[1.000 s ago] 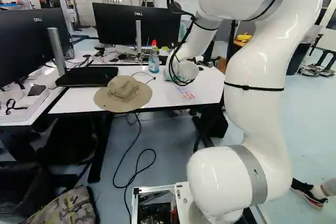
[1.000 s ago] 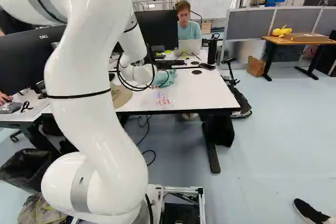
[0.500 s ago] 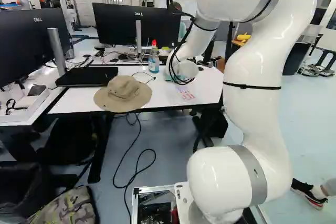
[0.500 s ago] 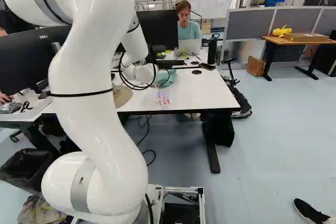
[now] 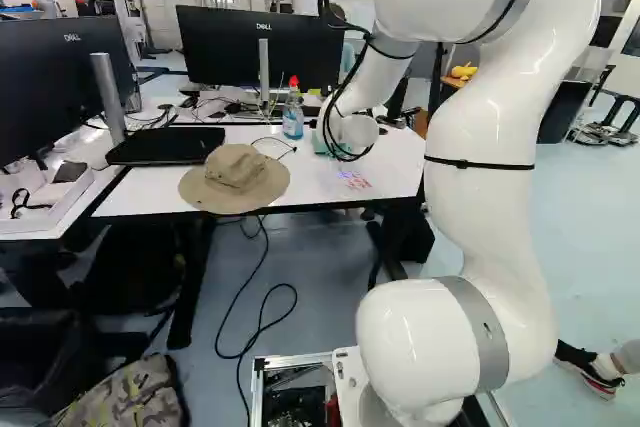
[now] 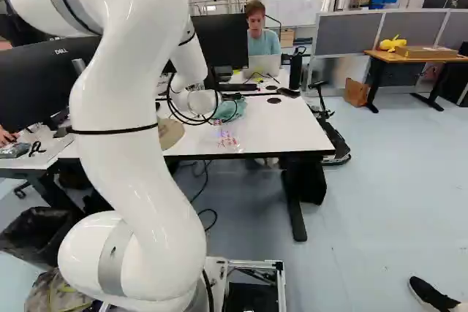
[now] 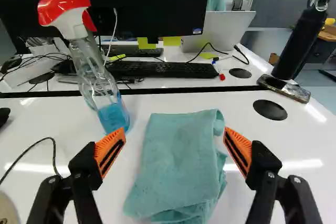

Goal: Clean the table with the green towel

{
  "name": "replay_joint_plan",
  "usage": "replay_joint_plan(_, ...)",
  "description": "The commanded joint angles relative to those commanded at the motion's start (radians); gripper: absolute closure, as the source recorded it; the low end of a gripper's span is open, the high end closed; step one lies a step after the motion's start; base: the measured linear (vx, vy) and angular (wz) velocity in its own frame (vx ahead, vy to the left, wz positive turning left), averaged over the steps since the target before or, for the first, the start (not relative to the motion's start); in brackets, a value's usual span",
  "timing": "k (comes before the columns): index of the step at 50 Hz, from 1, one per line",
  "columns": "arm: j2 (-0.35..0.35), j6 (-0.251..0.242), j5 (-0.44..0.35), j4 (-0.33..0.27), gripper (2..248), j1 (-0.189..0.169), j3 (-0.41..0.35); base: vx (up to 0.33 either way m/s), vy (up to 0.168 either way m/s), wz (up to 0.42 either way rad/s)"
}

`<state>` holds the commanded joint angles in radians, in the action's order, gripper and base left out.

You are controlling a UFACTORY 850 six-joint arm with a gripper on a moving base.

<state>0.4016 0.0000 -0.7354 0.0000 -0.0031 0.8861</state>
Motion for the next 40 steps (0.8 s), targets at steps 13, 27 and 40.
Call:
replay_joint_plan(13, 0.018, 0.0, 0.046, 0.0, 3, -0.015, 0.022, 0.0, 0.0, 0.0)
replay_joint_plan(27, 0.042, 0.0, 0.094, 0.0, 3, -0.023, 0.054, 0.0, 0.0, 0.0)
replay_joint_plan(40, 0.056, 0.0, 0.137, 0.0, 3, -0.024, 0.071, 0.0, 0.0, 0.0)
